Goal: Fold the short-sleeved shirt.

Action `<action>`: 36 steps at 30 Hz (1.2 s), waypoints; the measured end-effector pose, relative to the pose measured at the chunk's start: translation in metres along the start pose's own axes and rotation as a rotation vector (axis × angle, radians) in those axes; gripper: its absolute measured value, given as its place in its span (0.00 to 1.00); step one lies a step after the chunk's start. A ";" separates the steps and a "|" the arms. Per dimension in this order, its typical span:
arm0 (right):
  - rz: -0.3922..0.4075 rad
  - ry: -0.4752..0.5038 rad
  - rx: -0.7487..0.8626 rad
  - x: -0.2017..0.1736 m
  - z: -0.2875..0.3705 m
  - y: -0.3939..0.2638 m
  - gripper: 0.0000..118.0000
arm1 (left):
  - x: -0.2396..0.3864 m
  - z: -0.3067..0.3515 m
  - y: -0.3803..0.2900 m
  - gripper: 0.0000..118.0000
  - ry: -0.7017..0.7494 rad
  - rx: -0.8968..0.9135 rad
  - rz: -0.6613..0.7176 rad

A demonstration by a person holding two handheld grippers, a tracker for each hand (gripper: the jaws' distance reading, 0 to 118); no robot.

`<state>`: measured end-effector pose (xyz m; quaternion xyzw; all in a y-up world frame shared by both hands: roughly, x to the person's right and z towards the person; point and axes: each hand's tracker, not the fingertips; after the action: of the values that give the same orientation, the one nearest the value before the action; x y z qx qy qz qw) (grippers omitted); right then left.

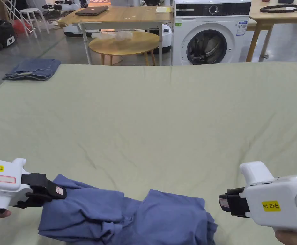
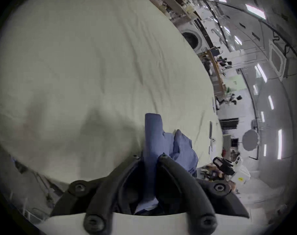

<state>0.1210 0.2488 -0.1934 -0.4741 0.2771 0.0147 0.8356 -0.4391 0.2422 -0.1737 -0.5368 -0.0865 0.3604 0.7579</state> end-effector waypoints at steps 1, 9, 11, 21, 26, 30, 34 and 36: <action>0.003 0.003 -0.001 -0.002 -0.001 0.001 0.00 | 0.006 0.001 0.002 0.04 0.010 0.000 0.002; 0.010 0.020 -0.010 -0.004 -0.004 0.000 0.00 | 0.111 -0.058 -0.016 0.04 -0.079 -0.116 -0.190; 0.006 0.019 -0.007 0.001 0.000 -0.003 0.00 | 0.138 -0.093 -0.025 0.04 -0.112 -0.177 -0.213; -0.048 -0.019 0.010 0.020 0.021 -0.015 0.00 | 0.187 -0.246 -0.064 0.12 -0.177 -0.416 -0.233; -0.054 -0.014 0.027 0.025 0.023 -0.015 0.00 | 0.175 -0.222 -0.062 0.59 -0.228 -0.411 -0.175; -0.050 -0.009 0.035 0.024 0.024 -0.014 0.00 | 0.162 -0.180 -0.048 0.61 -0.239 -0.342 -0.206; -0.047 0.002 0.038 0.023 0.023 -0.014 0.00 | 0.147 -0.151 -0.035 0.00 -0.168 -0.162 -0.290; -0.049 0.000 0.038 0.023 0.022 -0.014 0.00 | 0.143 -0.160 -0.042 0.00 -0.110 -0.242 -0.291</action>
<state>0.1544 0.2529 -0.1843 -0.4648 0.2658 -0.0108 0.8445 -0.2337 0.2063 -0.2391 -0.5855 -0.2474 0.2626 0.7260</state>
